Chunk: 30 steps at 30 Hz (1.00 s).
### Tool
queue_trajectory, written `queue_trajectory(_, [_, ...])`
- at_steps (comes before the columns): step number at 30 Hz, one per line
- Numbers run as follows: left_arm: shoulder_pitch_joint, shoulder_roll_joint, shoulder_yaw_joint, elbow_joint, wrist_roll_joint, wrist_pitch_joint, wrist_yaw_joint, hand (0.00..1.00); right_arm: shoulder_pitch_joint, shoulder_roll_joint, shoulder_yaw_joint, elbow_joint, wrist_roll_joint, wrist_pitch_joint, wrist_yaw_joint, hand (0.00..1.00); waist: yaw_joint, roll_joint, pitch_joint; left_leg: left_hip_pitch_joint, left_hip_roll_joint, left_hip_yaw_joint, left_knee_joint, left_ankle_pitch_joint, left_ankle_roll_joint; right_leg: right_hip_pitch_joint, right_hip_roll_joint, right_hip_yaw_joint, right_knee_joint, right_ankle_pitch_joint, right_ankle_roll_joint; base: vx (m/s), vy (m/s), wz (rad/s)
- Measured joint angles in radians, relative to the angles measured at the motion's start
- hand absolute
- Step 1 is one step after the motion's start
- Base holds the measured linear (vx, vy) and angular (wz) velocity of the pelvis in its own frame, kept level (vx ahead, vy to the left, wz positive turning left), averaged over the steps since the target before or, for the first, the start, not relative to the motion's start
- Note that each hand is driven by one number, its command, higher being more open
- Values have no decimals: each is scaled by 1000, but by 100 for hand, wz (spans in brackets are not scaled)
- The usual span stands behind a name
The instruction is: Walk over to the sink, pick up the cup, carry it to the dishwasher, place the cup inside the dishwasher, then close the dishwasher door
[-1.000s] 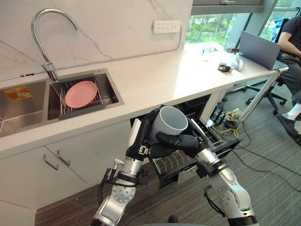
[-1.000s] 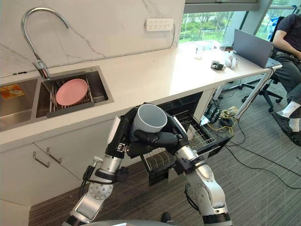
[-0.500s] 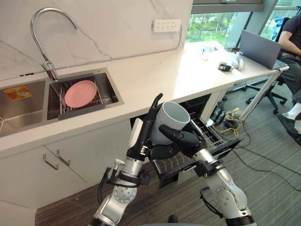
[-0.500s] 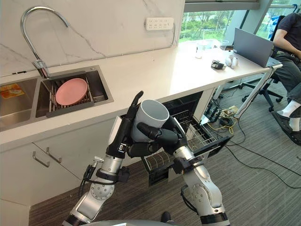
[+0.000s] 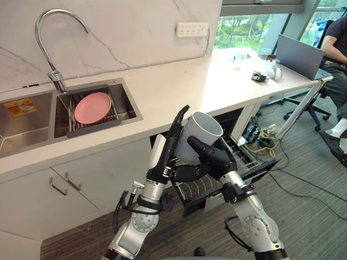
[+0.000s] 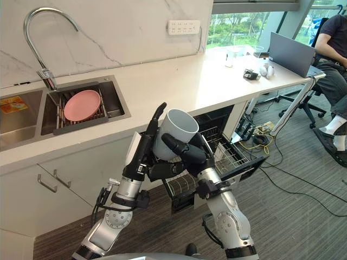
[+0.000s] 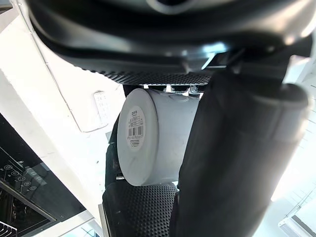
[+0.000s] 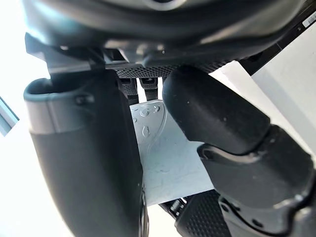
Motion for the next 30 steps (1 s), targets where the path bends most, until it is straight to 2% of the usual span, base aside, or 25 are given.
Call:
queue_trajectory(2, [5,-7,-2,0,10,-1,0,100,0,30,-12,12,18,-21,-24,0,0,0,0,0,-1,-2,-1,1,1,0,-1,-2,0,0,0,0,0,2])
queue_trajectory(5, [41,-18,6,0,12,-1,7,100,-1,82,-104,20,34,-79,-71,0,2,0,0,-2,-4,-8,-4,2,2,0,-4,-8,0,-2,2,0,0,5])
queue_trajectory(10, [75,-19,78,0,-5,0,24,100,-1,80,-194,21,72,-158,-102,0,0,0,0,-3,-5,-11,-5,3,4,1,-6,-12,0,-2,3,0,0,1])
queue_trajectory(13, [77,-25,107,0,-28,0,31,100,-1,79,-196,21,72,-170,-107,0,1,0,0,-4,-5,-15,-4,4,4,1,-6,-15,0,-2,3,0,0,3])
queue_trajectory(18, [86,-32,142,0,-44,0,46,100,-1,79,-198,29,55,-170,-108,0,3,0,0,-9,-7,-25,-4,6,5,2,-10,-26,0,-2,3,-12,9,7])
queue_trajectory(24, [149,-77,231,17,-157,9,43,100,1,73,-257,96,-121,-123,-114,0,5,0,0,-16,-11,-42,-7,9,8,2,-16,-44,0,-5,6,-10,13,9])
queue_trajectory(26, [167,-89,266,66,-200,18,40,100,1,64,-279,137,-178,-109,-114,0,6,0,0,-19,-14,-52,-12,11,9,2,-18,-53,0,-7,8,-9,12,15])
queue_trajectory(30, [217,-100,325,263,-225,77,44,100,0,22,-311,250,-320,-71,-113,0,17,0,0,-11,-22,-79,-42,31,11,8,-24,-82,-1,-12,14,3,12,21])
